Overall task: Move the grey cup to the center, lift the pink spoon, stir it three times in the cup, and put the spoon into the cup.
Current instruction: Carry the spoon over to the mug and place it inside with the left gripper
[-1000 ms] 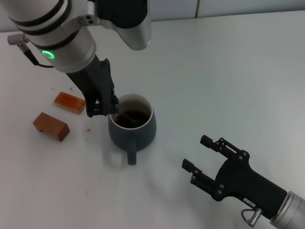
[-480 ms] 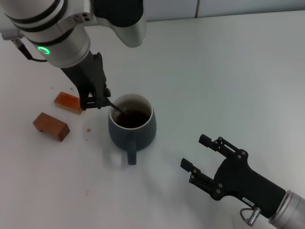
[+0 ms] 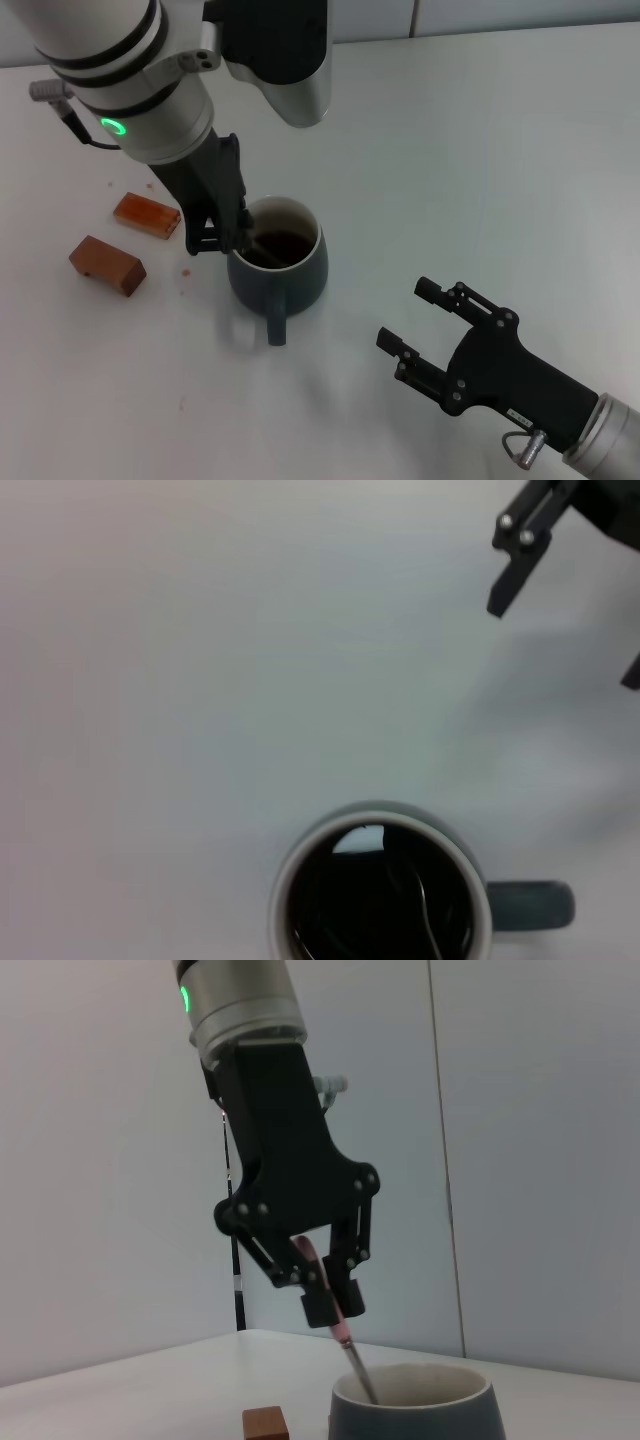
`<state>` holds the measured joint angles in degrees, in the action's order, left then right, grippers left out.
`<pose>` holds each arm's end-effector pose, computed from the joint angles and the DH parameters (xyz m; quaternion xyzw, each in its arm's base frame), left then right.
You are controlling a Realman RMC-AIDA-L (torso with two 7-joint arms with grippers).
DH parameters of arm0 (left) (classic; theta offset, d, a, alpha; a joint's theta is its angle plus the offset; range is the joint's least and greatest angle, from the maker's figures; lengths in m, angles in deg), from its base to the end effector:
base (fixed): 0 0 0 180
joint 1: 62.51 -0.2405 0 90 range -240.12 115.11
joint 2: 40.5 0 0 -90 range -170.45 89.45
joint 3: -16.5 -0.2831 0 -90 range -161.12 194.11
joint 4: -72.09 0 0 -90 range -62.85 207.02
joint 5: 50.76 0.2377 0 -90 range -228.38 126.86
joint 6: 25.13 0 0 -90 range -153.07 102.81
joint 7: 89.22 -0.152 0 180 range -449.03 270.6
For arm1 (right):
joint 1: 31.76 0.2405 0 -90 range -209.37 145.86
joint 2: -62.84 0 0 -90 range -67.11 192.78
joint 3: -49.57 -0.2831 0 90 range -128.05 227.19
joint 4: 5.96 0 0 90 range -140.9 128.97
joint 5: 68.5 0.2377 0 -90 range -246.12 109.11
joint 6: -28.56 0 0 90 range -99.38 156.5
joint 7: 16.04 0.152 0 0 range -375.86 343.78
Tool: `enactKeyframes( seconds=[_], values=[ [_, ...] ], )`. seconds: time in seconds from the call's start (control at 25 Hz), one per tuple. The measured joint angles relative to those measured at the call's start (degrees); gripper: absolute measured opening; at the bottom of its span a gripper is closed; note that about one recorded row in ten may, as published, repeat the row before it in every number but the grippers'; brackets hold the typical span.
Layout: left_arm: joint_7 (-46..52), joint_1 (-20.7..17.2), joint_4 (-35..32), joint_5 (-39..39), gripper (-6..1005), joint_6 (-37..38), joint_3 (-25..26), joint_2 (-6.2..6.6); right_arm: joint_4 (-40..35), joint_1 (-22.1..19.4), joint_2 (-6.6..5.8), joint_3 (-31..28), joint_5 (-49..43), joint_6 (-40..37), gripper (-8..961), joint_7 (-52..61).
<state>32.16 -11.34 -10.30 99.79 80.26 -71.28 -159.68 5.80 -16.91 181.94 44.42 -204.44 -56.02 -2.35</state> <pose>-0.0773 0.3854 -0.0288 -0.9501 0.0682 0.3004 0.0488 0.3289 0.2103 -0.1355 -0.8669 0.1467 0.3665 0.3045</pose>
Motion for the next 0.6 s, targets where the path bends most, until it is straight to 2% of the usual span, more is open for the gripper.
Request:
enactKeyframes(
  seconds=[0.4, 0.6],
  values=[
    [-0.5, 0.3, 0.5, 3.9, 126, -1.8, 1.7, 0.08, -0.2, 0.1, -0.02, 0.1, -0.1, 0.1, 708, 0.0],
    [-0.3, 0.7, 0.7, 2.7, 126, -2.9, 0.8, 0.04, -0.1, 0.1, -0.02, 0.1, -0.1, 0.3, 708, 0.0]
  ],
)
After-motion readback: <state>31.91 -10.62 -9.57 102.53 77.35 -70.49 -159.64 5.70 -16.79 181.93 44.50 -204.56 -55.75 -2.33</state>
